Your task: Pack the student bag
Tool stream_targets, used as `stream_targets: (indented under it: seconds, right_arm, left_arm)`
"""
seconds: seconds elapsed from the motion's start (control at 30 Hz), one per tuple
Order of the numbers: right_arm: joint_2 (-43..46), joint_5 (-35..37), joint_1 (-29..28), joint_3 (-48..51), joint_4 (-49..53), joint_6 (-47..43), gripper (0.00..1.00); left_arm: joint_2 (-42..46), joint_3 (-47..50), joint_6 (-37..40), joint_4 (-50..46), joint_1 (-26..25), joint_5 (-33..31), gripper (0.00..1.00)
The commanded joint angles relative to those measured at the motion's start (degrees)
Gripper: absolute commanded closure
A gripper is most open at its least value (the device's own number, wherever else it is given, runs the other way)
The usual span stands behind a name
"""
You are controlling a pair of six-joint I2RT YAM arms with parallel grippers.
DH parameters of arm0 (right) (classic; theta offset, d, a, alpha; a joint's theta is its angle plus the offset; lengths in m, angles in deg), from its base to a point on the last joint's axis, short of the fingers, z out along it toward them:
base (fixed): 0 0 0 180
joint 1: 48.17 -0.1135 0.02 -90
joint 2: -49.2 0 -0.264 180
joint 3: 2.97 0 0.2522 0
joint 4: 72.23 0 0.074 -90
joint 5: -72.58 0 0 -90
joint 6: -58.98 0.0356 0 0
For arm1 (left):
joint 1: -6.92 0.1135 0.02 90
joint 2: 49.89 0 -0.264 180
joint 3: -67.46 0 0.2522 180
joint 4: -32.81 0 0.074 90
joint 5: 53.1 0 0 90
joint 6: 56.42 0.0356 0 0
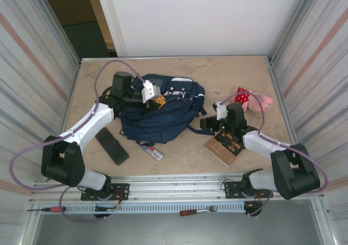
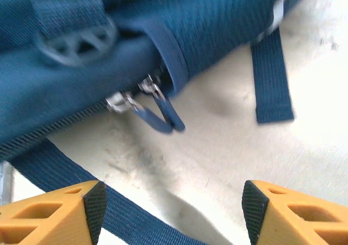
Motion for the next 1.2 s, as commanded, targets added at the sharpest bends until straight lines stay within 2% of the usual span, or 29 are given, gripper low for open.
stream_targets:
  seconds: [0.0, 0.07, 0.3, 0.37, 0.67, 0.77, 1.03, 1.17]
  right_arm:
    - [-3.1, 1.8, -1.3, 0.3, -7.7, 3.1, 0.36]
    - [-5.3, 1.6, -2.3, -0.7, -7.8, 0.5, 0.42]
    - [-10.4, -0.5, -3.3, -2.8, -12.6, -3.7, 0.43]
    - [-11.5, -1.6, -3.3, -4.2, -13.3, -4.2, 0.47]
    - [-9.2, -4.4, -3.1, -4.3, -9.1, -6.7, 0.87]
    - [-7.8, -5.8, -3.1, -4.2, -6.7, -7.2, 0.98]
    - [-2.9, -11.2, -3.1, -4.3, 0.2, -8.3, 1.00]
    - [-1.0, -16.2, -3.1, -5.8, 5.4, -8.3, 1.00]
  left_arm:
    - [2.4, -3.8, 1.0, 0.9, 0.8, 4.3, 1.00]
    - [2.4, -4.0, 1.2, 0.5, 0.8, 4.4, 1.00]
    - [2.4, -3.6, 1.2, 0.6, 0.9, 4.9, 1.00]
    - [2.4, -3.6, 0.8, 0.8, 0.9, 5.0, 1.00]
    - [2.3, -0.7, -2.1, 5.5, 0.9, 0.8, 1.00]
    - [2.1, -0.1, -2.6, 6.3, 0.9, -1.3, 1.00]
    - [0.3, 0.4, -3.7, 8.2, -0.3, -8.3, 1.00]
    - [-0.8, 0.7, -5.1, 10.4, -1.6, -11.5, 1.00]
